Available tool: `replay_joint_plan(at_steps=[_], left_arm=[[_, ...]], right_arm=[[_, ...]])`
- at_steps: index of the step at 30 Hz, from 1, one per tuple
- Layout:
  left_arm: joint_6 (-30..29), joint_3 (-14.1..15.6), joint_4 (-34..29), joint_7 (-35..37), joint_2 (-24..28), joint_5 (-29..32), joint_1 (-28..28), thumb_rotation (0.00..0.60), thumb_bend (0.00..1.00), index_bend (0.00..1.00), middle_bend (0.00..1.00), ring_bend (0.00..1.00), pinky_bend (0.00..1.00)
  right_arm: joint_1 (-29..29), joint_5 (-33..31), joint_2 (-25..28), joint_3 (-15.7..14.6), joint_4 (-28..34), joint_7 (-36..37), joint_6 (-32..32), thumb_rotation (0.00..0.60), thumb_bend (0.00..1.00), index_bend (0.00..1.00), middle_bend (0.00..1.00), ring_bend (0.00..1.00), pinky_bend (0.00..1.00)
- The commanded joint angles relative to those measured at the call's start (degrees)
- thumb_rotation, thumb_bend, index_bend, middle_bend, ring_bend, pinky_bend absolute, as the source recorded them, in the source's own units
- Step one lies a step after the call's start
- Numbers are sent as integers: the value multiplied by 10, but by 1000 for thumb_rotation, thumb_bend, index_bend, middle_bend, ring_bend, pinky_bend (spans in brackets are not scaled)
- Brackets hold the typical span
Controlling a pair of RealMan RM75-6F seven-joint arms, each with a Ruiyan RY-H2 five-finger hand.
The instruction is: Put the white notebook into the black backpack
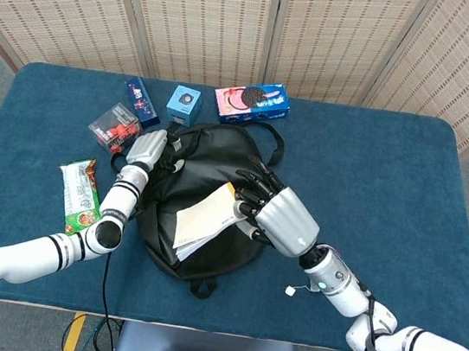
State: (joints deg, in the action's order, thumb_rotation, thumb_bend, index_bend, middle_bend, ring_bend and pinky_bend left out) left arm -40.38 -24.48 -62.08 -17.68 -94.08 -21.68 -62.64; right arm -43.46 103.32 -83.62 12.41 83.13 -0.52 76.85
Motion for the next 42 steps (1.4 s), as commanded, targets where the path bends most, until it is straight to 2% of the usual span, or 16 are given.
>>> replay_joint_plan(at_steps=[1,9,18,42], left_arm=[[3,2,1,1,2,4,-1,600,550,810,394,286,95],[10,10,-7,11,13,2,3,600,550,809,394,286,95],[15,20,-15,19,20,3,4,600,550,809,394,286,95],[6,34,-56,27,48,24,2,600,549,808,394,286,95]], right_arm=[[-18,5,-32,-12,-38,-6,-13,600,549,671,458,187,59],[-22,12,-81,-46,-110,-2,-15,600,549,675,460,187,59],[-19,10,-107,-74,-160,-8,-23,600,549,675,462,187,59],[-93,-40,-215,-53,-320,-25,-105,600,550,679,456,187,59]])
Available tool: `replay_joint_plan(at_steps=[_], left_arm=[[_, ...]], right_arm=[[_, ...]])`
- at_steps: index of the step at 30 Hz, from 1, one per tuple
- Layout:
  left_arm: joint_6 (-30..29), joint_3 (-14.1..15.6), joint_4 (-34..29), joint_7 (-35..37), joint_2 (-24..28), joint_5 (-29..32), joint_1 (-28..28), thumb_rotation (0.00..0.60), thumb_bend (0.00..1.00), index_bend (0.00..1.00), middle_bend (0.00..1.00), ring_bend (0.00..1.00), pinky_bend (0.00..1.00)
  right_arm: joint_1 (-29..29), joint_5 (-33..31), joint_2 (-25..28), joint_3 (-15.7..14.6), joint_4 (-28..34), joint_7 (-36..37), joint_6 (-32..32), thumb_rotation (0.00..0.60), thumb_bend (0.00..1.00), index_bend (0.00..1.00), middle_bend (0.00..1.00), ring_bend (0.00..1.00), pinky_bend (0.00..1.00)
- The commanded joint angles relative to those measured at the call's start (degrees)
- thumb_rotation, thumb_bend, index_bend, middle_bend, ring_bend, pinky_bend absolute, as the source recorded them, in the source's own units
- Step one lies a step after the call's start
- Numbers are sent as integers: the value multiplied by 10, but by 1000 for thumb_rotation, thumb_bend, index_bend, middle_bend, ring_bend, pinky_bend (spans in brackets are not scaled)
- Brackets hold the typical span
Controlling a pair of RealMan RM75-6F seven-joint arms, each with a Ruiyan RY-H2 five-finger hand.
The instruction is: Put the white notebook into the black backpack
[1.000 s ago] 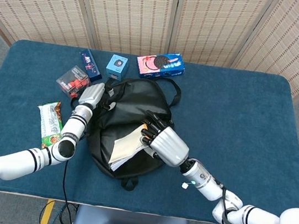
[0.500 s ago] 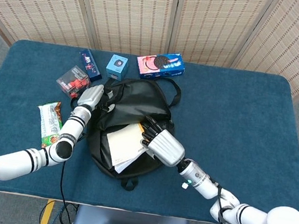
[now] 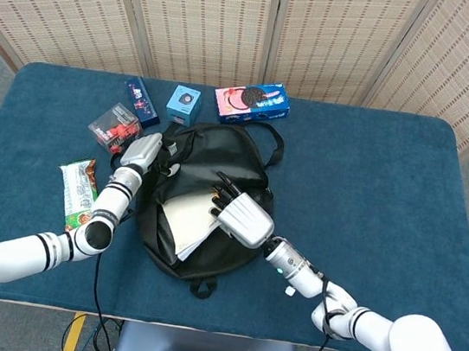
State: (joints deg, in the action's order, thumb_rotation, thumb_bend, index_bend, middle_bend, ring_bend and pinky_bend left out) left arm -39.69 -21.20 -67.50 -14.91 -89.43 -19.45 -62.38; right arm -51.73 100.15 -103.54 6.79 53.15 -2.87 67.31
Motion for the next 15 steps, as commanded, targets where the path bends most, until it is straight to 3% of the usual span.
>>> replay_joint_plan(at_steps=[1,10,12,15], left_arm=[[-1,2,-4,-1,3,2,-1,600,549,808,394,286,95],[-2,8,-15,-2,12,10,-3,600,550,808,394,286,95],[-2,9,-17,-1,14,11,-3,600,550,807,393,286,95],[-2,11,-20,1,16,9,-2,600,550,805,393,285,95]], right_arm=[[-13,-11,-20,5,-27,-3,-12,600,549,679,456,187,59],[-42,-32,-53,12,-75,-21,-45,600,545,678,440,187,59],[-43,-39,-56,13,-74,-32,-53,600,509,617,413,182,47],[-39,-52,-53,15,-61,-58,-61,600,286,326,320,109,2]])
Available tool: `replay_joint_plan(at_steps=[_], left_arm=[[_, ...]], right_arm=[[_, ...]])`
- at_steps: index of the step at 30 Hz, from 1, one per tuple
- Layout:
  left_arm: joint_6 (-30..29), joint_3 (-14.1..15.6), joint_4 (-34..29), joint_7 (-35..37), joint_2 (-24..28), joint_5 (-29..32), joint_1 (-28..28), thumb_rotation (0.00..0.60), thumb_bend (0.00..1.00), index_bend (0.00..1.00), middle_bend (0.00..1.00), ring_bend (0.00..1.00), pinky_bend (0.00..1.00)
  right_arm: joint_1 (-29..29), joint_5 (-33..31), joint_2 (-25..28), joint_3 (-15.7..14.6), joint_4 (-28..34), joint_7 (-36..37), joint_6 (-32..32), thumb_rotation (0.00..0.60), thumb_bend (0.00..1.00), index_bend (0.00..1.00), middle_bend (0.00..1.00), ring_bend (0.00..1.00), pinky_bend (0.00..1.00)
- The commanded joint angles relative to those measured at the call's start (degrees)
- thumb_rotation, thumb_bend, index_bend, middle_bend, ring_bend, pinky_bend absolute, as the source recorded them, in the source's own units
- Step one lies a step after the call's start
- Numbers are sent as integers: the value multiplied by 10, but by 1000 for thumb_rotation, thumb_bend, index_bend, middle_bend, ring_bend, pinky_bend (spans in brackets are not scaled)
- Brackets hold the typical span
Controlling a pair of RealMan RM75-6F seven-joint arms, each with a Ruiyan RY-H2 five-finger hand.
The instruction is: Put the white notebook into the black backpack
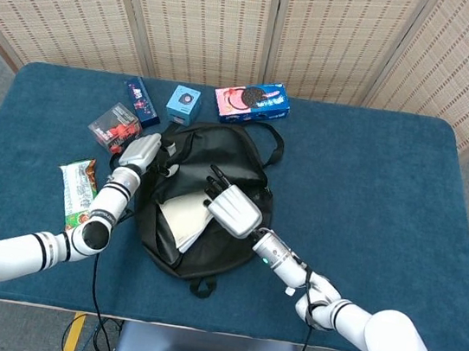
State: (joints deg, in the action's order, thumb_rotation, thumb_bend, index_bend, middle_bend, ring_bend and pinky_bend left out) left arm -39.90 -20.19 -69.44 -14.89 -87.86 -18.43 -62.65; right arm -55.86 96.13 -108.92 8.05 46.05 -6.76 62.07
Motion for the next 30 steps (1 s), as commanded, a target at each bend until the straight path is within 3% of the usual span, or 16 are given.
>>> replay_joint_plan(at_steps=[1,3,5,10,21,26,30], left_arm=[[0,1,-2,2,1,-2,1,600,550,805,393,285,95],[0,3,-3,3,2,-3,1,600,550,803,393,285,95],[0,4,-6,4,3,-4,2,600,550,802,392,285,95],[-5,9,-15,7,8,-11,5,600,549,797,387,285,95],[-16,22,-71,18,32,-65,24,600,548,772,377,284,95],[-9,38,-117,14,53,-91,31,600,496,636,324,242,95],[-18,52,-171,12,79,-136,43,600,384,483,294,225,95]], right_arm=[[6,-20,4,4,20,-33,-13,600,211,238,288,81,0],[11,-29,13,5,41,-51,-18,600,92,76,209,27,0],[19,-38,26,5,70,-69,-21,600,18,1,120,0,0],[42,-46,73,-2,147,-109,-8,600,0,0,27,0,0],[124,-22,226,-37,292,-124,86,600,0,0,16,0,0],[161,-17,273,-44,328,-101,133,600,0,0,16,0,0],[185,-12,302,-44,342,-88,163,600,0,0,16,0,0]])
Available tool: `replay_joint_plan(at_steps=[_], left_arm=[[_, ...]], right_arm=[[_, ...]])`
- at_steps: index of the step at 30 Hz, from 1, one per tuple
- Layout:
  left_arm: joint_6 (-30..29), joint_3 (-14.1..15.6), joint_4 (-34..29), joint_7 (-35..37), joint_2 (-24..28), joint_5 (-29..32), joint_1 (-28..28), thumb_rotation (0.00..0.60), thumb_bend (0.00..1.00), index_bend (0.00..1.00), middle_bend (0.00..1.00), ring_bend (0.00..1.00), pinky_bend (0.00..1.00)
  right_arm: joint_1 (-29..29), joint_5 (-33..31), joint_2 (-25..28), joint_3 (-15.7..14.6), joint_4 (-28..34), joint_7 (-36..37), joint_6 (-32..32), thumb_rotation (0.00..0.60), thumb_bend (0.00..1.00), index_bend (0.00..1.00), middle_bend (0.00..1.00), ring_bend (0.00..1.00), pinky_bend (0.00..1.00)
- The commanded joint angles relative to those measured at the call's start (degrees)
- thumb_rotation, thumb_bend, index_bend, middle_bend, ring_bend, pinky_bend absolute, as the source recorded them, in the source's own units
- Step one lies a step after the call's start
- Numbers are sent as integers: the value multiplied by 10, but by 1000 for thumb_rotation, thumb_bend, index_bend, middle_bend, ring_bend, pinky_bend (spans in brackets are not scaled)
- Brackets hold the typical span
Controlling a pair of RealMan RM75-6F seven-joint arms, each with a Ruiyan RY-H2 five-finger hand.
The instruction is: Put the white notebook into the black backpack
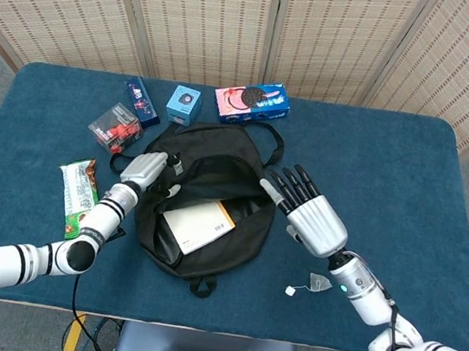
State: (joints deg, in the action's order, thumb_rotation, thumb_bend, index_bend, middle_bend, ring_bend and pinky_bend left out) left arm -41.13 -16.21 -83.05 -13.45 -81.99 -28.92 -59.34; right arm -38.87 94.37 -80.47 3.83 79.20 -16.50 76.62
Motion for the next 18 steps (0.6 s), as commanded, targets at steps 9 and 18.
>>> replay_joint_plan(at_steps=[9,18], left_arm=[[-56,14,-127,66,70,-174,75,600,233,257,241,199,95],[-89,16,-126,136,123,-224,137,600,233,273,241,199,95]], right_arm=[[49,-8,76,-3,36,31,26,600,0,0,16,0,0],[77,-39,117,5,48,82,23,600,68,1,135,11,38]])
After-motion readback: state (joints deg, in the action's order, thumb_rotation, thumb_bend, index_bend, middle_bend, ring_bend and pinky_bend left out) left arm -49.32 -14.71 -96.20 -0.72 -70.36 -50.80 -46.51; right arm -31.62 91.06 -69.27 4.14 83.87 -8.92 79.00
